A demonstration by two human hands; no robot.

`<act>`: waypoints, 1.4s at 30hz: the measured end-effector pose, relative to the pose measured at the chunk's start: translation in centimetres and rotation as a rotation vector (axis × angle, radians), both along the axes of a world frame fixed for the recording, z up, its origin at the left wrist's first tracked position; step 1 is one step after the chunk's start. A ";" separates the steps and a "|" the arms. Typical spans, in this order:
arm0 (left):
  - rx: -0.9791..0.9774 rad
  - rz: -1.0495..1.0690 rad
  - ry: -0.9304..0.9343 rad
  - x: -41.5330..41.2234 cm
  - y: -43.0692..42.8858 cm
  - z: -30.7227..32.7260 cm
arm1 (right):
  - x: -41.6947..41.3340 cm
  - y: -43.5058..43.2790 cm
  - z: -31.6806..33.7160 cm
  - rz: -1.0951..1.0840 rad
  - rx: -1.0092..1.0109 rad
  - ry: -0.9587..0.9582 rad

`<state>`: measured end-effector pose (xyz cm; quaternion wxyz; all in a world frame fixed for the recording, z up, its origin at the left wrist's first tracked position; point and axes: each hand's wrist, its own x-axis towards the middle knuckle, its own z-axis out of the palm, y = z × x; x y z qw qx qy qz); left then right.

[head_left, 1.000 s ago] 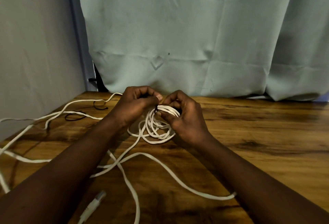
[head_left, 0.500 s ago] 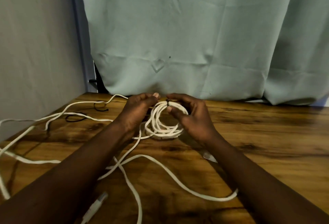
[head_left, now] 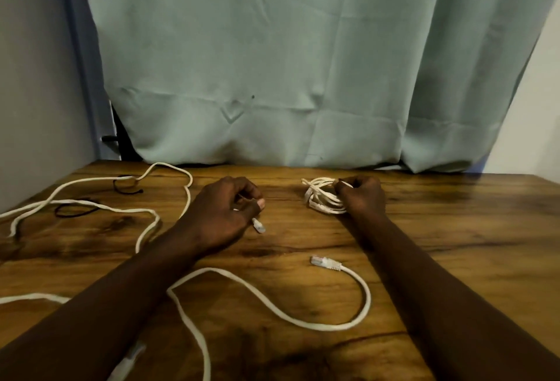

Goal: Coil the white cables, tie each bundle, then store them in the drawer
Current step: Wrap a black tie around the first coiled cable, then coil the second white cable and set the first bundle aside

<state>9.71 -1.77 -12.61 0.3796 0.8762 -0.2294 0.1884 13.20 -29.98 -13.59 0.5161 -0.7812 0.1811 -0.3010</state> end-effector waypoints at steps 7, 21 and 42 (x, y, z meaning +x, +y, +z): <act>0.013 -0.008 0.042 0.1 0.1 -0.2 | 0.1 -0.5 0.4 -0.158 -0.223 0.139; 0.173 0.058 -0.074 -0.3 2.4 2.7 | -5.0 7.2 3.3 0.329 -0.514 -0.137; -0.082 -0.284 0.328 -1.6 3.7 4.9 | -4.9 11.9 1.8 0.387 -0.107 -0.272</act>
